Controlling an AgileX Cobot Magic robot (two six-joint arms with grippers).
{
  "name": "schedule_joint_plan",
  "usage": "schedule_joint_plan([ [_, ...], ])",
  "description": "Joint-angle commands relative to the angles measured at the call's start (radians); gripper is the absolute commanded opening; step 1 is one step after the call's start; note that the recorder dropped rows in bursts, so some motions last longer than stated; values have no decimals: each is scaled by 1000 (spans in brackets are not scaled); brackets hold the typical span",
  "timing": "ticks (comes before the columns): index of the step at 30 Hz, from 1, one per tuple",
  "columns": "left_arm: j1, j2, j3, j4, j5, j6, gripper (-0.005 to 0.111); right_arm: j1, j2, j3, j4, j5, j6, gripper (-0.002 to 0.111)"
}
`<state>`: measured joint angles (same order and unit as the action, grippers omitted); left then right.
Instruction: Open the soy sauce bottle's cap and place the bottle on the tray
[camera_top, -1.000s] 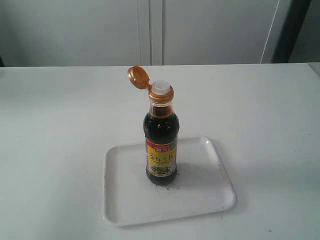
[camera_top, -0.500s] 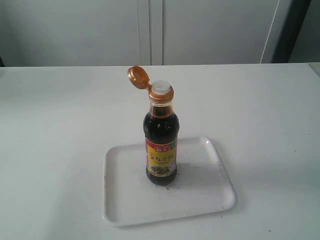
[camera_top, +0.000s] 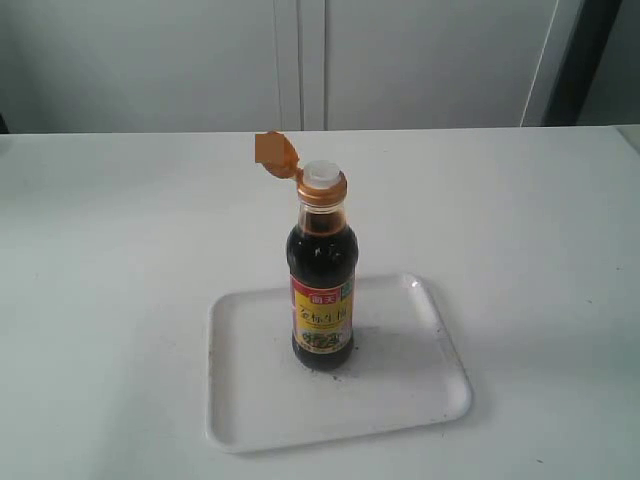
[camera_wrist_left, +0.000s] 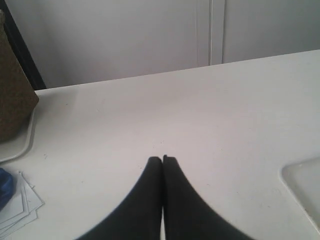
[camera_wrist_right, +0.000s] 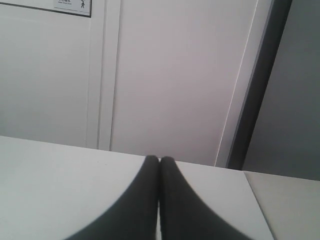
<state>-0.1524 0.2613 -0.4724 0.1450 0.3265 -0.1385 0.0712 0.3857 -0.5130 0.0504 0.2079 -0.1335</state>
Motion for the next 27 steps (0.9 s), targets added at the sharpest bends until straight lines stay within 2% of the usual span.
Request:
schedule_joint_plan([
  [1, 1, -8, 6, -11, 5, 3, 0, -2, -4, 5, 6, 0, 7, 0],
  [10, 1, -8, 6, -11, 3, 3, 0, -2, -4, 5, 6, 0, 7, 0],
  [15, 3, -66, 46, -43, -5, 75, 0, -2, -4, 5, 6, 0, 7, 0],
  [20, 88, -128, 163, -90, -25, 75, 0, -2, -4, 5, 6, 0, 7, 0],
  [27, 143, -216, 277, -132, -27, 75, 0, -2, -4, 5, 6, 0, 7, 0],
])
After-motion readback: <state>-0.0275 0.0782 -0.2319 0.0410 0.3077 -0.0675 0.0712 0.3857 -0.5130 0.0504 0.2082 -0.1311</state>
